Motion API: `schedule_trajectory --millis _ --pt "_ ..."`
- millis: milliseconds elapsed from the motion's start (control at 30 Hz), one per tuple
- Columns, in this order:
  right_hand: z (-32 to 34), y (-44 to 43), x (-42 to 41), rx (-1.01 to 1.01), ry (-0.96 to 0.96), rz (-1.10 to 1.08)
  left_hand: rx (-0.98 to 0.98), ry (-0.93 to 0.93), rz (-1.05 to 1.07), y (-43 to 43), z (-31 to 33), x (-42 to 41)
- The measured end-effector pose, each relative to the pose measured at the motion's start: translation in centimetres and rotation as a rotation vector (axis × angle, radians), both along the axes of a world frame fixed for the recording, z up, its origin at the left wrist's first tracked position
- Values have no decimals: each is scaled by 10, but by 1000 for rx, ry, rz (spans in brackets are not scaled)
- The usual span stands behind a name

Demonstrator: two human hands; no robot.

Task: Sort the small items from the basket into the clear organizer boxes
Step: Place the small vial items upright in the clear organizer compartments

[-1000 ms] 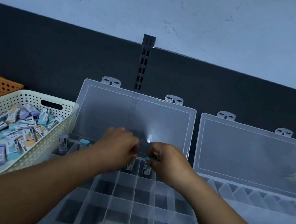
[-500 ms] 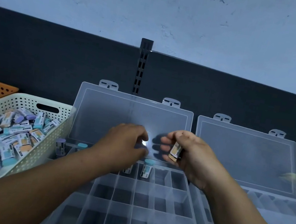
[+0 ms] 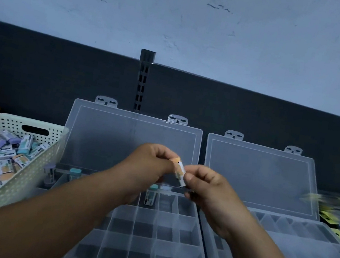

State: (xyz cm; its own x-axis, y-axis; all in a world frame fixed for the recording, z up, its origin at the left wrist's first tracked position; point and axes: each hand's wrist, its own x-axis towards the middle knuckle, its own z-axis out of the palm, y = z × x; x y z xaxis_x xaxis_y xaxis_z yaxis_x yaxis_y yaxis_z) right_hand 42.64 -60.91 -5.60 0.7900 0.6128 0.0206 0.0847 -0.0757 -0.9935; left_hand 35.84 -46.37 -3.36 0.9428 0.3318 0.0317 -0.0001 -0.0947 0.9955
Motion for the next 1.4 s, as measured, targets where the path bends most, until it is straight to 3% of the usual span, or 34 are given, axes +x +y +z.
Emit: schedule_trajectory --millis 67,200,333,400,600,700,1200,1400 --pt "0 -3 -1 -93 -140 16 63 -20 5 -3 0 2" --pt "12 -3 -2 -75 -285 26 310 -57 31 -8 -4 4" --pt "10 -1 5 -231 -518 67 287 -57 77 -4 -5 3" --pt "6 1 14 -346 -627 52 369 -45 61 1 -5 -2" --pt "-14 18 32 -602 -794 67 1180 149 16 26 -14 -29" --pt "-25 26 34 -691 -821 82 1383 271 -16 40 -26 -38" --pt "-22 28 28 -741 -683 77 1409 275 -57 66 -39 -48" --pt "9 66 -2 -689 -860 111 1418 262 40 101 -22 -73"
